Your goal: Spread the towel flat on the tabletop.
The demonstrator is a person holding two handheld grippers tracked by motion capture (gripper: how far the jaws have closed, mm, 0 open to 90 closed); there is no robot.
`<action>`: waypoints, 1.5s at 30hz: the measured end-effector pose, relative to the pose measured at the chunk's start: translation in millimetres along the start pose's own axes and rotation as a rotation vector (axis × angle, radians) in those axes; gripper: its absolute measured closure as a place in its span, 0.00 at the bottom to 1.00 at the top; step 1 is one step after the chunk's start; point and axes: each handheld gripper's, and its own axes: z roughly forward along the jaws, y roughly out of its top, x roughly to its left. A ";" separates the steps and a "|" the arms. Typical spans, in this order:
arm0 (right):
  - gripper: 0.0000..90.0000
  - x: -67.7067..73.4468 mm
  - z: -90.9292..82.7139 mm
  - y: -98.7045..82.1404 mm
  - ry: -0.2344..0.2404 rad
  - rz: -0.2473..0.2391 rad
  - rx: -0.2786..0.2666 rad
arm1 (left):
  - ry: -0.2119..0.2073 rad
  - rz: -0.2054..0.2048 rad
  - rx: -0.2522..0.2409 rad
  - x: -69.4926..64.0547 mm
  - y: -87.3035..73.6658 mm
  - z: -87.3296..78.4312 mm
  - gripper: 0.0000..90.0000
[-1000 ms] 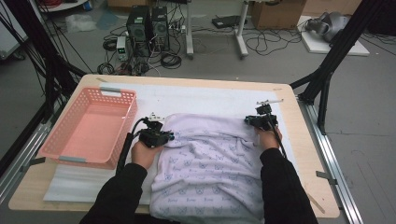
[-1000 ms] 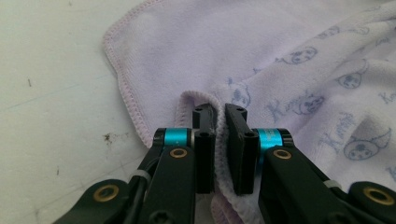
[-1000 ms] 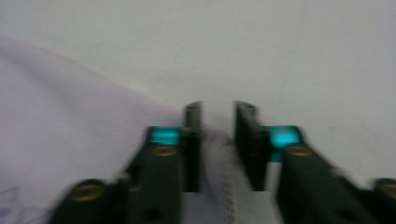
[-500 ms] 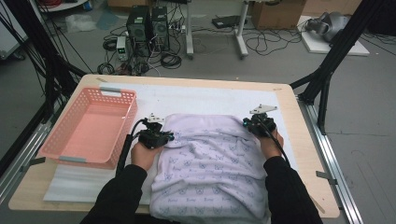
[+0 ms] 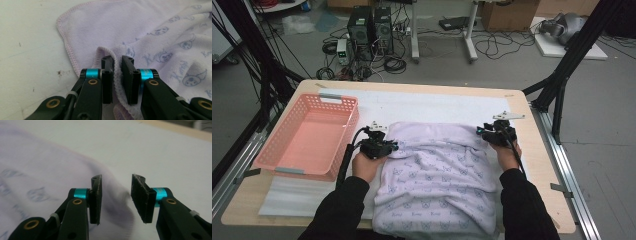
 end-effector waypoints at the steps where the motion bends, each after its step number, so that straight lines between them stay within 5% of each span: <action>1: 0.70 -4.7 -2.5 0.7 -0.036 0.010 -0.005 | 0.001 0.000 0.002 -0.1 -0.1 0.1 0.88; 5: 0.71 -24.8 -5.9 1.8 -0.119 0.086 0.002 | 0.004 0.004 0.002 -0.9 -0.1 0.6 0.88; 10: 0.69 -31.6 2.6 7.2 -0.141 0.109 0.017 | 0.006 0.001 0.004 0.0 0.0 0.3 0.87; 12: 0.66 -31.9 9.4 8.2 -0.132 0.133 0.017 | 0.010 0.002 0.005 -0.4 0.0 0.4 0.87; 19: 0.67 -24.2 39.5 10.4 -0.100 0.077 0.101 | 0.014 0.001 0.009 0.9 -0.1 0.5 0.87; 21: 0.71 -22.4 44.4 8.4 -0.087 0.072 0.115 | 0.015 -0.005 0.010 1.0 -0.3 0.9 0.86; 25: 0.96 -20.9 44.5 8.5 -0.015 0.082 0.122 | 0.015 0.004 0.017 1.0 -0.6 1.4 0.86; 27: 0.98 -21.5 43.9 11.3 -0.005 0.026 0.143 | 0.015 0.005 0.021 0.8 -0.5 1.3 0.86; 28: 0.98 -22.1 43.0 13.1 -0.025 -0.004 0.150 | 0.015 0.005 0.022 0.6 -0.6 1.2 0.86; 29: 0.98 -20.6 40.5 14.8 -0.097 -0.041 0.133 | 0.016 0.006 0.023 0.4 -0.6 1.1 0.86; 32: 0.98 -14.6 31.3 19.9 -0.262 -0.114 -0.012 | 0.012 0.004 0.024 -0.8 -0.8 1.5 0.83; 35: 0.87 -6.7 39.4 18.5 -0.292 -0.203 0.046 | 0.028 -0.011 -0.002 0.5 0.8 -0.2 0.67; 36: 0.75 -6.5 41.5 16.1 -0.295 -0.188 0.072 | 0.030 -0.020 -0.022 1.4 1.6 -1.2 0.62; 40: 0.68 -15.8 31.8 10.9 -0.286 -0.079 0.053 | 0.047 -0.073 -0.147 10.8 7.4 -8.7 0.55; 45: 0.65 -26.4 3.8 9.5 -0.248 0.013 -0.010 | 0.063 -0.090 -0.171 21.1 27.6 -5.2 0.55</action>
